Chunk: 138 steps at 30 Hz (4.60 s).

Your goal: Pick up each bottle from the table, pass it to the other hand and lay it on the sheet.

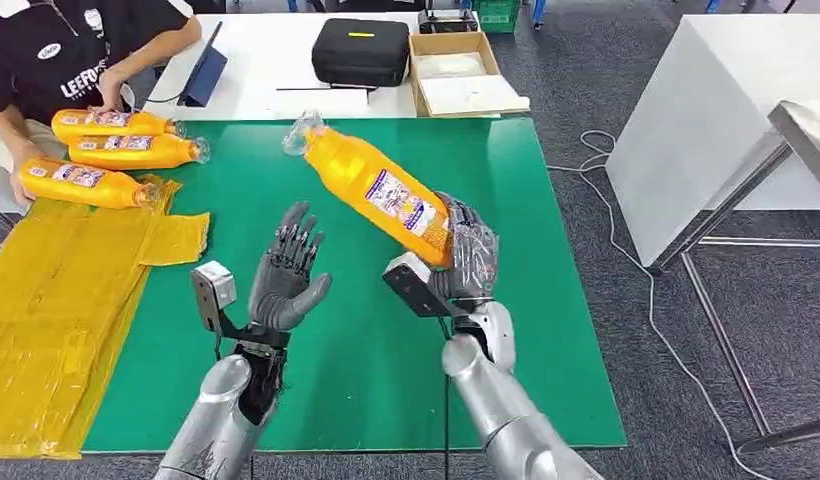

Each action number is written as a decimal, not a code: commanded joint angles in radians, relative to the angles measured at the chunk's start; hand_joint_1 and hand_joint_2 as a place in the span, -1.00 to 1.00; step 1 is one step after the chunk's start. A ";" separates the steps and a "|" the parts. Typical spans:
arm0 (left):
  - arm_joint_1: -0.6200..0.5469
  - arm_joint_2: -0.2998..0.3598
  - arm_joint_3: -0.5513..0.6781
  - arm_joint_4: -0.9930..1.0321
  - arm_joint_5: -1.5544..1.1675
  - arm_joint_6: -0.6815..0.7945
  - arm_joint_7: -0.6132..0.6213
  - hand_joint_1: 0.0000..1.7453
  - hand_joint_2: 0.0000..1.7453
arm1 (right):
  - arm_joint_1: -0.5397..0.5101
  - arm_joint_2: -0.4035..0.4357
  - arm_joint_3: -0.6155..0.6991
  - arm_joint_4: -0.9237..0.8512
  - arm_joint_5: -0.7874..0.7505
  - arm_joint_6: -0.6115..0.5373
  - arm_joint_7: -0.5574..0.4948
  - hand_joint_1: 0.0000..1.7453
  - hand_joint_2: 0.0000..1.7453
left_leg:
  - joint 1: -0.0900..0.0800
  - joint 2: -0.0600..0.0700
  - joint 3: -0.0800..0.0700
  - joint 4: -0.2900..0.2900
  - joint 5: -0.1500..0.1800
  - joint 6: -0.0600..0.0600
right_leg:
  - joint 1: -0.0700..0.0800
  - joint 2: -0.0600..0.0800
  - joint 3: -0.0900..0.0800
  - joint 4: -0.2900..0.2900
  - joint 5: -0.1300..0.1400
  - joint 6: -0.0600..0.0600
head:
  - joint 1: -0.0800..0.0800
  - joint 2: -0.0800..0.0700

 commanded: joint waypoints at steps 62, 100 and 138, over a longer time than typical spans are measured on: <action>-0.010 0.038 -0.112 -0.125 0.008 0.099 -0.061 1.00 1.00 | -0.025 -0.008 1.073 0.203 -0.230 0.065 0.165 1.00 1.00 | 0.001 -0.006 0.001 0.000 0.000 -0.002 | 0.001 -0.006 0.002 -0.001 -0.002 -0.001 | 0.000 0.000; 0.175 0.087 0.051 -0.355 -0.221 0.345 -0.158 1.00 1.00 | 0.451 -0.258 0.420 -0.844 -0.572 0.014 -0.194 -1.00 1.00 | -0.001 -0.006 -0.001 0.000 -0.003 -0.002 | 0.000 -0.005 0.000 -0.001 -0.003 0.000 | 0.000 0.000; -0.074 0.454 0.313 0.190 -1.701 0.911 0.401 1.00 1.00 | 0.619 -0.379 0.475 -1.341 -0.597 -0.042 -0.194 -1.00 1.00 | 0.002 -0.006 0.003 -0.002 -0.001 -0.005 | 0.002 -0.004 0.003 -0.002 -0.002 -0.002 | 0.000 0.000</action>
